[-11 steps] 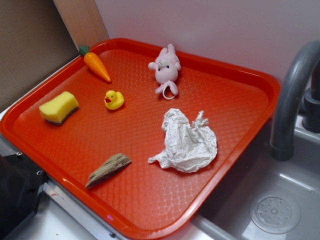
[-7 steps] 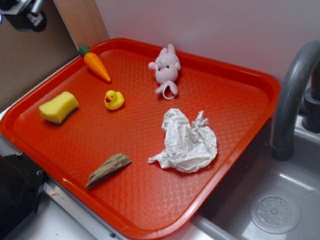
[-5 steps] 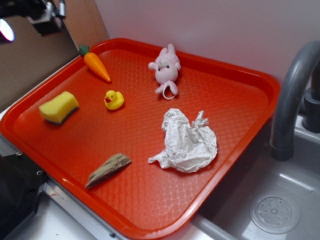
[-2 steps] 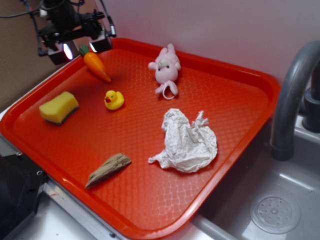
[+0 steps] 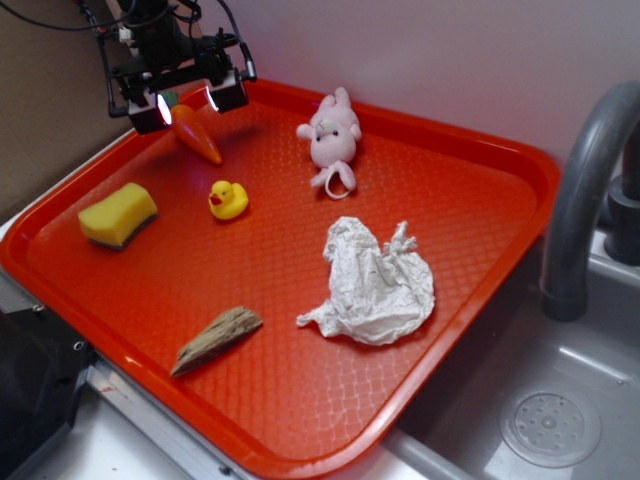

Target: Grab the carrot.

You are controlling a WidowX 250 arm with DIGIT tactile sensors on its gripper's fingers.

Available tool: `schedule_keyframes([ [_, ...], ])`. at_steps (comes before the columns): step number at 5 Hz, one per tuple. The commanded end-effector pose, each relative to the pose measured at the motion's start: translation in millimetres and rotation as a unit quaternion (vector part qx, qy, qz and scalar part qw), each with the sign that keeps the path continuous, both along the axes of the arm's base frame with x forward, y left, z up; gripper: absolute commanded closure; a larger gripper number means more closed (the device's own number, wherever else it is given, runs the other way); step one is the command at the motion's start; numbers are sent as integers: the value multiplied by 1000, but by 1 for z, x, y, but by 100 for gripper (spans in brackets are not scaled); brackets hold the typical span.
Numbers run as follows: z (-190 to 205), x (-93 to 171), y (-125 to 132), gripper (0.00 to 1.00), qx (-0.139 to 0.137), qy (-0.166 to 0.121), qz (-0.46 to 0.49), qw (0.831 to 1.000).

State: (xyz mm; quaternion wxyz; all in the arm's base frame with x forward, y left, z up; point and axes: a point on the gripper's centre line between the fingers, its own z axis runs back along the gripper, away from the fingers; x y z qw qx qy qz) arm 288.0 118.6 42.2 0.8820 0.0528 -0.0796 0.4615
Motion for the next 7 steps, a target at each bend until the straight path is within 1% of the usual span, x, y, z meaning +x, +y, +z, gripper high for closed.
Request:
schedule_keyframes([
  [1,-9,-20,13,0,-29,19,42,999],
  [2,-12,-19,8,100,-36,12,12,999],
  [3,-17,-14,1,100,-24,6,-9,1000],
  [4,-4,-13,1,100,-10,12,-51,999],
  [5,11,-9,-17,100,8,63,-175,983],
  [6,59,-22,-53,100,-40,88,-297,950],
  [7,101,-48,-77,100,-58,84,-416,904],
])
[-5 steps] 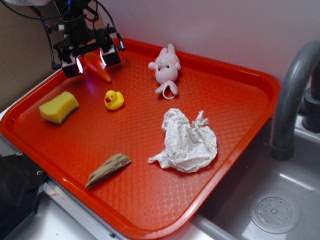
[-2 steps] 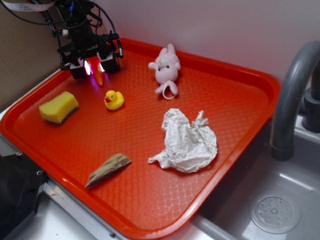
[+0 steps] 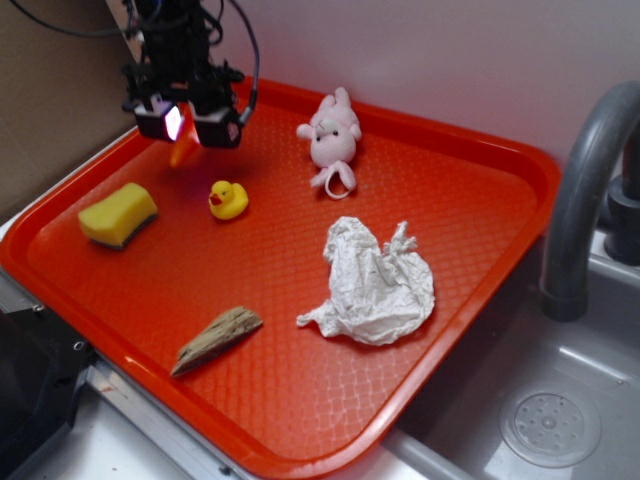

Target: Grab the carrot.

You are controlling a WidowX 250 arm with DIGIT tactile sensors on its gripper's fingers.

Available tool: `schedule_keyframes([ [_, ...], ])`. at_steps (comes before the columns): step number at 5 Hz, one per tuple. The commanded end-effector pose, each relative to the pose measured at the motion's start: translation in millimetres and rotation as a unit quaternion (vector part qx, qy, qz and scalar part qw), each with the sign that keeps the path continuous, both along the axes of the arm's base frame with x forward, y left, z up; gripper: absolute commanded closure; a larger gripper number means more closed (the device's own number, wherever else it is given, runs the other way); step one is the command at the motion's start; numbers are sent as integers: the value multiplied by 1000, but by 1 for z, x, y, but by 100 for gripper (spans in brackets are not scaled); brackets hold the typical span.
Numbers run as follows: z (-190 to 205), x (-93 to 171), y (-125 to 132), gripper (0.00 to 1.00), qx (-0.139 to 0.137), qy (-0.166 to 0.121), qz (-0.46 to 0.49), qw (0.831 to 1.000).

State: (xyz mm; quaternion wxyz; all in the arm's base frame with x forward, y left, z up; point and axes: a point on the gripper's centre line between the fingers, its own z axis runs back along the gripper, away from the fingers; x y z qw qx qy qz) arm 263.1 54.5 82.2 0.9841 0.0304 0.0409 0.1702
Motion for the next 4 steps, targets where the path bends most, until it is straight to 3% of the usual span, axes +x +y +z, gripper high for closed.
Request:
schedule_keyframes([
  [1,102,-47,-38,100,-39,-55,-198,978],
  [2,134,-47,-52,100,-41,-72,-198,977],
  [3,154,-35,-55,100,-19,-95,-174,980],
  [4,147,-29,-43,100,-13,-77,-175,981],
])
